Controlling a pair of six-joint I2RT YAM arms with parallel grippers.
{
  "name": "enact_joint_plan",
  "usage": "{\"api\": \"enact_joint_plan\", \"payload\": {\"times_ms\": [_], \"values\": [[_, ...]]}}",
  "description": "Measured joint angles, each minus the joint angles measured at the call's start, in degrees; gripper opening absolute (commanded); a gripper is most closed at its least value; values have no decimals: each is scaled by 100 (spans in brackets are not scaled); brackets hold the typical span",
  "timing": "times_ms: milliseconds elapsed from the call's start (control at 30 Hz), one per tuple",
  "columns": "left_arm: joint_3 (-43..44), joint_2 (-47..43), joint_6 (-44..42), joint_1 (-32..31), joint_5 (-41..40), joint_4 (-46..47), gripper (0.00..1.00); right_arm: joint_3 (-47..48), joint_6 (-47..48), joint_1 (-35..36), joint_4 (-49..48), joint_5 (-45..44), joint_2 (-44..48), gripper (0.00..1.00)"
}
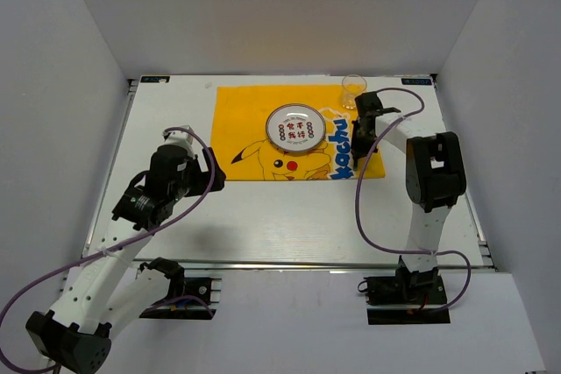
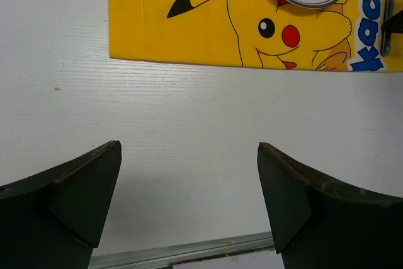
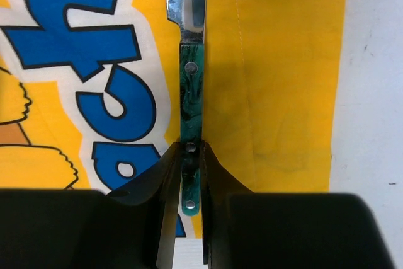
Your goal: Set the dinner table for one person
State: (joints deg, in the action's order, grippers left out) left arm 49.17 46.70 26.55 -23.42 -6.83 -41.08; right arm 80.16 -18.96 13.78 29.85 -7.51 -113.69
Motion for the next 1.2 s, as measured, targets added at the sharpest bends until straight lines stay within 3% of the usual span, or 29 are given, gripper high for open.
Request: {"api": "enact_joint_plan", "payload": {"times_ms": [67, 100, 133, 167, 367, 633, 1000, 1200], "values": [[0, 0, 2, 0, 0, 0, 98, 2, -2, 0, -11, 0, -59, 1], [0, 0, 0, 0, 0, 0, 98, 2, -2, 0, -17, 2, -59, 9], [0, 0, 2, 0, 0, 0, 98, 2, -4, 0, -20, 2, -59, 33], [0, 0, 0, 0, 0, 0, 98, 2, -17, 0, -24, 4, -59, 41], [0, 0, 0, 0, 4, 2, 98, -37, -76, 11, -61, 15, 31, 66], [0, -28, 0, -4, 11, 0, 98, -52, 24, -197, 63, -162, 946, 74], [0, 289, 55, 0, -214, -76, 98, -1062, 142, -2218, 44, -160, 1392, 75], [0, 372, 70, -4, -243, -96, 98, -1399, 114, -2680, -22, -153, 1497, 75]]}}
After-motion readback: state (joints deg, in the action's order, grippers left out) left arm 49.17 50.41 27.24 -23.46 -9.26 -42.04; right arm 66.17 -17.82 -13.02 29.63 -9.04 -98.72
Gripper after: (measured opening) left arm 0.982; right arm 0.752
